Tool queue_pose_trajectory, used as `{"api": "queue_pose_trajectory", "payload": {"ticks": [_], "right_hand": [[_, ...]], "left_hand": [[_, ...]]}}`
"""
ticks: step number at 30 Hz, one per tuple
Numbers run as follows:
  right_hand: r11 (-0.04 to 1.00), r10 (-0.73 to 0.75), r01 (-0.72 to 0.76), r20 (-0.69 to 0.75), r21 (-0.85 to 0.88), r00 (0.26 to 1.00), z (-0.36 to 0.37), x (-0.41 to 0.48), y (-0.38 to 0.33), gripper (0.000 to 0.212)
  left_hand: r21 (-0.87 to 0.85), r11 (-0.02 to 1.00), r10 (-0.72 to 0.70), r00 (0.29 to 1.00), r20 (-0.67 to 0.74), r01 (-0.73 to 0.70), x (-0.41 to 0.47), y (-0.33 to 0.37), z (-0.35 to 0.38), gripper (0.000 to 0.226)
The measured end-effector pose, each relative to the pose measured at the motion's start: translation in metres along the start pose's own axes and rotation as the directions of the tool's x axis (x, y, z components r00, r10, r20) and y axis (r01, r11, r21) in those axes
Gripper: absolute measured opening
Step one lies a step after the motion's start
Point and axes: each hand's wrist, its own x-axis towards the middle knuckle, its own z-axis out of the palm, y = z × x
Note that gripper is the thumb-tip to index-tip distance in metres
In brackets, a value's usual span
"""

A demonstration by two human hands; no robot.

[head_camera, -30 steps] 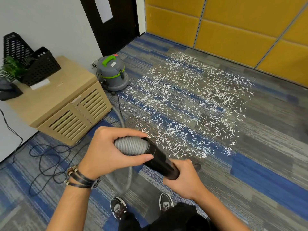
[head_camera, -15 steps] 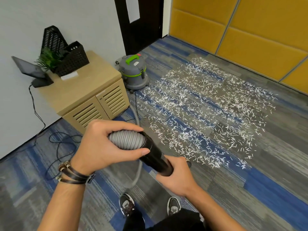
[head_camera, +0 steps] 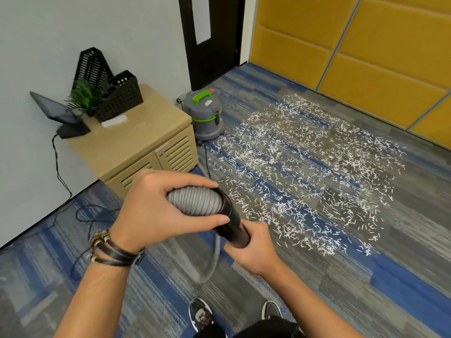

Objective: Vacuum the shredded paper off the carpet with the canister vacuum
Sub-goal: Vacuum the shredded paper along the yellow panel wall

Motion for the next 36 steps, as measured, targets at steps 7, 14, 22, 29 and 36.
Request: {"api": "queue_pose_trajectory", "payload": {"ticks": [7, 14, 22, 29, 36], "right_hand": [[1.0, 0.02, -0.02, 0.063, -0.009, 0.998, 0.04, 0.022, 0.005, 0.049], [0.999, 0.026, -0.026, -0.019, -0.041, 0.999, 0.048, -0.001, 0.0, 0.041], [0.99, -0.008, -0.008, -0.109, -0.14, 0.994, 0.044, 0.003, -0.002, 0.039], [0.994, -0.066, 0.065, -0.009, -0.085, 0.998, 0.056, 0.049, -0.001, 0.031], [0.998, -0.028, 0.03, 0.043, -0.048, 0.999, 0.069, 0.065, 0.011, 0.034]], "left_hand": [[0.042, 0.998, 0.045, 0.997, 0.056, -0.048, -0.005, -0.032, -0.026, 0.05], [-0.043, 0.998, 0.041, 0.99, 0.138, -0.035, -0.01, -0.046, -0.031, 0.051], [-0.03, 0.995, 0.091, 0.996, 0.011, -0.091, -0.015, -0.047, -0.028, 0.051], [0.128, 0.987, 0.108, 0.992, -0.061, -0.1, -0.011, -0.053, -0.04, 0.05], [0.103, 0.995, -0.017, 0.998, 0.063, 0.011, 0.009, -0.066, -0.047, 0.054]]}}
